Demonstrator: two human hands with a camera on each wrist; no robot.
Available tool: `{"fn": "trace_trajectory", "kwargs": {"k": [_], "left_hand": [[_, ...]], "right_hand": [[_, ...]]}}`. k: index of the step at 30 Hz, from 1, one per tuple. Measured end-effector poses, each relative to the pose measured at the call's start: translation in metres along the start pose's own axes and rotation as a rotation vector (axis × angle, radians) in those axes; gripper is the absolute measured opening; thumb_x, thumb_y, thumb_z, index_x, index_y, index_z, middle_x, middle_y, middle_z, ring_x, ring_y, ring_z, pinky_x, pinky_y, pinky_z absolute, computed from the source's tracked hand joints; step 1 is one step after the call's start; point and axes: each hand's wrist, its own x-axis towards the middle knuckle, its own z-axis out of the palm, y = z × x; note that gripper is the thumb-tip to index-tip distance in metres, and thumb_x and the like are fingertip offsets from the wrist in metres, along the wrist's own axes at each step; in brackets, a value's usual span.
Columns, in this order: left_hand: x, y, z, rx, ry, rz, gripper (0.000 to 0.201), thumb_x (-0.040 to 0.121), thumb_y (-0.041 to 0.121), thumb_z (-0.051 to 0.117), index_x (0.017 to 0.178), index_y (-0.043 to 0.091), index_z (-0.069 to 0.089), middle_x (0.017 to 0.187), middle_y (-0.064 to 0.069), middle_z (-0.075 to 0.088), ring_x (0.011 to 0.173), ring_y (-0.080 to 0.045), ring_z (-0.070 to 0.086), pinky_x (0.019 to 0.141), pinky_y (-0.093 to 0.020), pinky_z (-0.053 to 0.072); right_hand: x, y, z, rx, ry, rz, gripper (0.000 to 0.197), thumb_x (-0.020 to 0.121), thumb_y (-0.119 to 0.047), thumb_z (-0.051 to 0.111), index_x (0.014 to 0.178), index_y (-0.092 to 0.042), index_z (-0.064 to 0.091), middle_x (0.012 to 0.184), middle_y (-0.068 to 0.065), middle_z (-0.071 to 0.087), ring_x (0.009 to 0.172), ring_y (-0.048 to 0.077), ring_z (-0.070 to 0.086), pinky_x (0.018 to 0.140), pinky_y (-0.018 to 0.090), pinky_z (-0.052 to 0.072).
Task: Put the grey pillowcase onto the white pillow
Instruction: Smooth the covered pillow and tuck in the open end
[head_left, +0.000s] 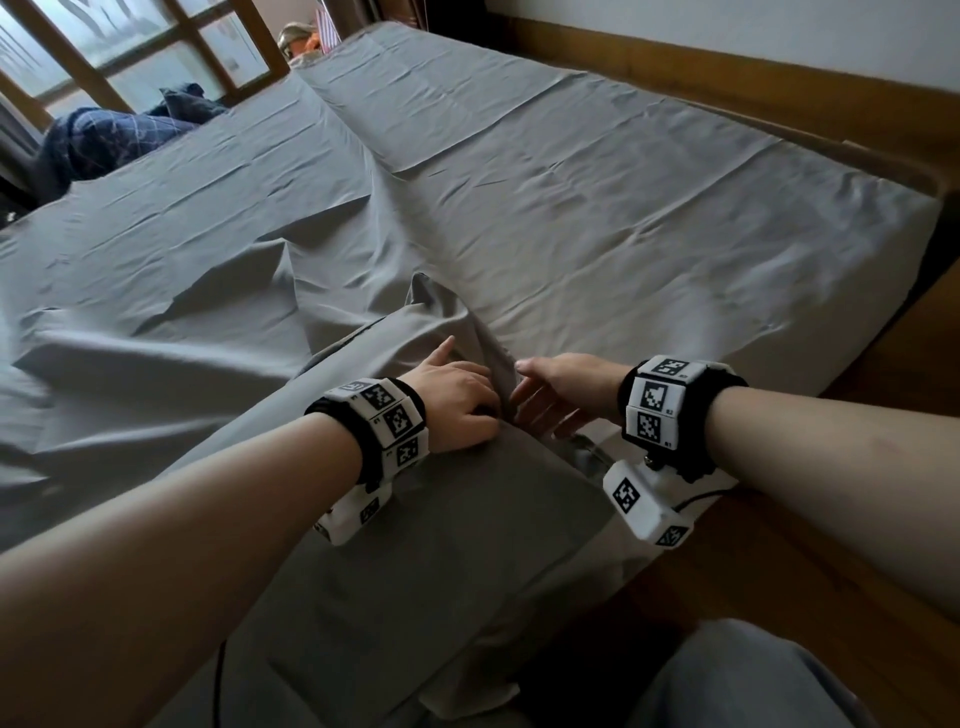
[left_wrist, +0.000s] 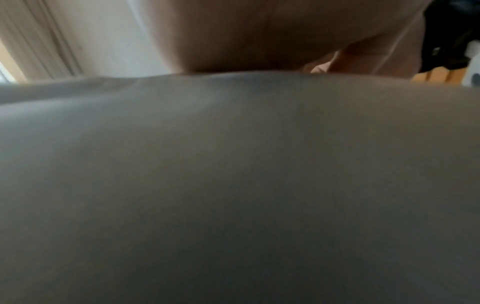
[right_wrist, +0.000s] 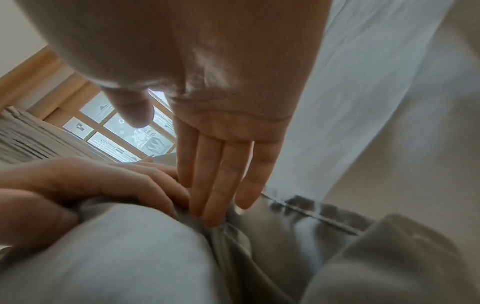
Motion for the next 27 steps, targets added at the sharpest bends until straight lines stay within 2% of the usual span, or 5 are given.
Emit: {"fn": "trace_trajectory", "kwargs": {"k": [4,9,15,19,27], "left_hand": [[-0.001,-0.004,-0.002,-0.019,0.014,-0.038,0.058,0.074,0.046,0.026,0.114,0.028,0.065,0.123,0.010,0.059,0.134,-0.006,0.036,0.119,-0.047,-0.006],[-0.004,-0.016,-0.004,0.071,0.012,-0.072,0.072,0.072,0.051,0.021,0.131,0.029,0.054,0.141,0.013,0.047,0.144,-0.010,0.022,0.120,-0.044,0.000],[0.003,-0.033,-0.018,0.088,-0.134,-0.008,0.088,0.058,0.060,0.013,0.134,0.034,0.051,0.142,0.011,0.048,0.143,-0.010,0.024,0.119,-0.044,-0.001],[0.013,-0.030,-0.022,0.144,-0.278,-0.051,0.082,0.058,0.042,0.035,0.138,0.035,0.045,0.145,0.009,0.044,0.142,-0.008,0.025,0.119,-0.046,-0.003],[0.017,-0.027,-0.035,0.264,-0.380,-0.093,0.082,0.050,0.033,0.044,0.132,0.033,0.044,0.111,0.001,0.067,0.128,-0.019,0.047,0.119,-0.048,-0.005]], "right_hand": [[-0.003,-0.003,0.009,-0.146,0.060,-0.175,0.049,0.097,-0.042,0.043,0.121,-0.004,0.062,0.109,0.007,0.066,0.100,0.024,0.060,0.079,0.033,0.046],[-0.024,0.016,0.028,-1.101,0.271,-0.481,0.083,0.088,-0.065,0.041,0.153,-0.023,0.012,0.160,0.005,0.016,0.147,0.019,0.014,0.120,0.036,0.013],[-0.030,0.041,0.067,-0.952,0.320,-0.331,0.104,0.079,-0.072,0.048,0.153,-0.011,0.006,0.139,0.008,0.050,0.127,0.026,0.047,0.108,0.041,0.036],[-0.020,0.037,0.069,-0.641,0.250,-0.203,0.113,0.061,-0.072,0.066,0.147,-0.019,0.016,0.132,0.004,0.056,0.121,0.024,0.055,0.100,0.037,0.045],[-0.022,0.011,0.082,-0.721,0.299,-0.060,0.099,0.047,-0.083,0.065,0.123,-0.025,0.042,0.121,0.005,0.055,0.119,0.028,0.047,0.101,0.046,0.036]]}}
